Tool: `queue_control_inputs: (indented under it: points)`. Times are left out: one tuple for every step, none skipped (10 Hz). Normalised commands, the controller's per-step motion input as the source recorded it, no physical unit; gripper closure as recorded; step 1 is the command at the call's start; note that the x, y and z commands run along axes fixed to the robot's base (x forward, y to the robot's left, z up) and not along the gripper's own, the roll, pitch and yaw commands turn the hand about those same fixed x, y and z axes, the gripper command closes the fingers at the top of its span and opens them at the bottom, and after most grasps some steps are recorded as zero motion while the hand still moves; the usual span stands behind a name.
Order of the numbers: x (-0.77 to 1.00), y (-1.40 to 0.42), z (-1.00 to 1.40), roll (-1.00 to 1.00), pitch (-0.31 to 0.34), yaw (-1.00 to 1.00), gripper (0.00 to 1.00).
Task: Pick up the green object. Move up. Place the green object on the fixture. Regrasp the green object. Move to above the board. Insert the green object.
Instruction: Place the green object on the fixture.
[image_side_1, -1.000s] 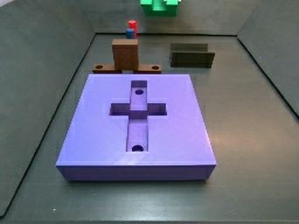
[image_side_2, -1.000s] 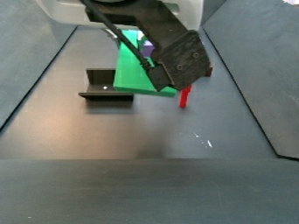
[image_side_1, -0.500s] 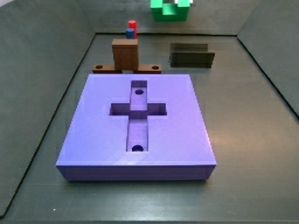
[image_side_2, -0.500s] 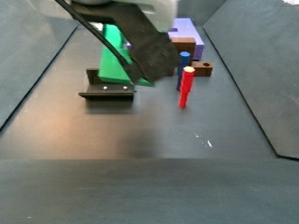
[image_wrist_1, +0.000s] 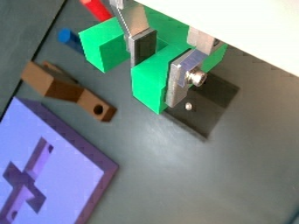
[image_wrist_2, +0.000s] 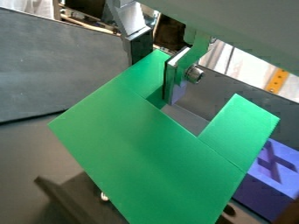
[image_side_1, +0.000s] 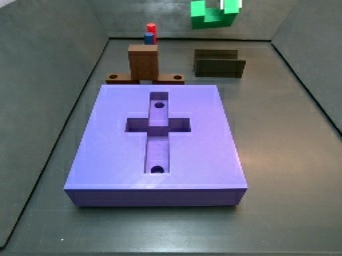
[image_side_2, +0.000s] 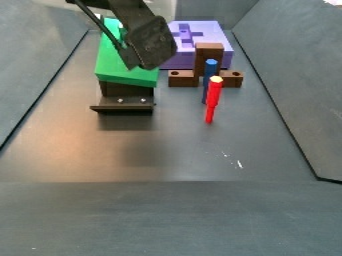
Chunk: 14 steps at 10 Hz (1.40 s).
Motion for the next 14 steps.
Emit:
queue_control_inputs:
  points:
    - [0.94, -0.12, -0.28, -0.56, 0.023, 0.06, 1.0]
    - [0.83, 0.0, -0.32, -0.72, 0.0, 0.05, 1.0]
    - [0.81, 0.0, -0.34, -0.71, 0.0, 0.05, 1.0]
    - [0.78, 0.0, -0.46, -0.6, 0.026, 0.0, 1.0]
    - [0.84, -0.11, -0.34, -0.15, 0.366, 0.0, 1.0]
    - [0.84, -0.08, -0.28, 0.0, 0.506, -0.03, 1.0]
    - [0.77, -0.09, -0.24, 0.0, 0.511, -0.01, 1.0]
    - [0.78, -0.08, -0.28, 0.0, 0.437, -0.01, 1.0]
    - [0.71, -0.03, -0.31, 0.0, 0.329, 0.0, 1.0]
    - [0.54, 0.0, -0.35, 0.0, 0.111, -0.01, 1.0]
    - [0.3, 0.0, -0.37, 0.03, 0.0, 0.0, 1.0]
    - [0.18, 0.0, -0.36, 0.13, 0.0, 0.0, 1.0]
    - [0.18, 0.0, -0.35, 0.17, 0.034, -0.02, 1.0]
    - [0.06, 0.0, -0.2, 0.3, 0.134, 0.0, 1.0]
